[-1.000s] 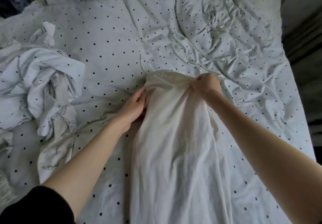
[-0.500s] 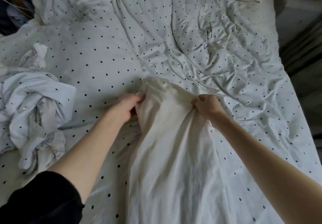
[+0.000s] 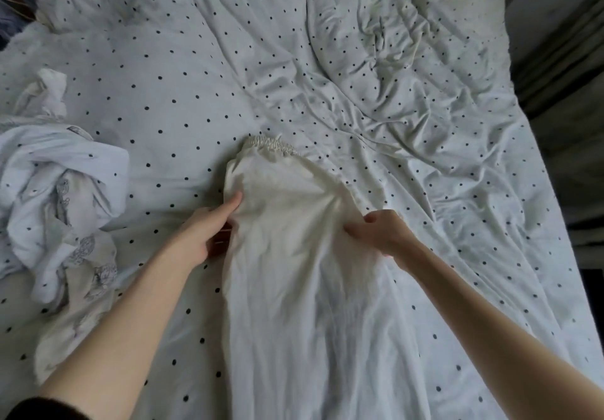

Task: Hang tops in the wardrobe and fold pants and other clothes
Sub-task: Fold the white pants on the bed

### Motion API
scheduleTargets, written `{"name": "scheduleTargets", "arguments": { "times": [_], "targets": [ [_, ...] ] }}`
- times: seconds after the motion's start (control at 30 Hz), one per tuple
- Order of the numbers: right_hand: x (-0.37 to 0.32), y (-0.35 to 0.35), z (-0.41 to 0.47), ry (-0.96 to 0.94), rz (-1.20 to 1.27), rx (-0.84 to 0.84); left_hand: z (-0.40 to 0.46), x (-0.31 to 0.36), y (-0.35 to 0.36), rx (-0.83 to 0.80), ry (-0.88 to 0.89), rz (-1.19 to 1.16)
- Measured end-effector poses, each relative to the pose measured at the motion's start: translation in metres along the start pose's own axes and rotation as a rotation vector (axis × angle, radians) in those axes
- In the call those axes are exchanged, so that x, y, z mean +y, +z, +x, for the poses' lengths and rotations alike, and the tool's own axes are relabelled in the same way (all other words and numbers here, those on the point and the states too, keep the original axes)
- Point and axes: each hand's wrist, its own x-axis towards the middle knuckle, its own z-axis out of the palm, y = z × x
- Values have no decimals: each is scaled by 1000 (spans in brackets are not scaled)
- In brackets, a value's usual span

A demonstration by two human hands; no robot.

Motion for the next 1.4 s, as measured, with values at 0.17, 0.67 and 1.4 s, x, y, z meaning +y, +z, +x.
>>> {"name": "scheduleTargets", "arguments": {
  "times": [0.17,0.67,1.4],
  "targets": [
    [19,-6,-19,-20,66,141,-15,-2,10,47,169,14],
    [94,61,-130,-100,-13,500,-129,-114,13,103,375,111],
    [380,156,-344,-16,183,256,-287,-477,69,37,187,41]
  ]
}}
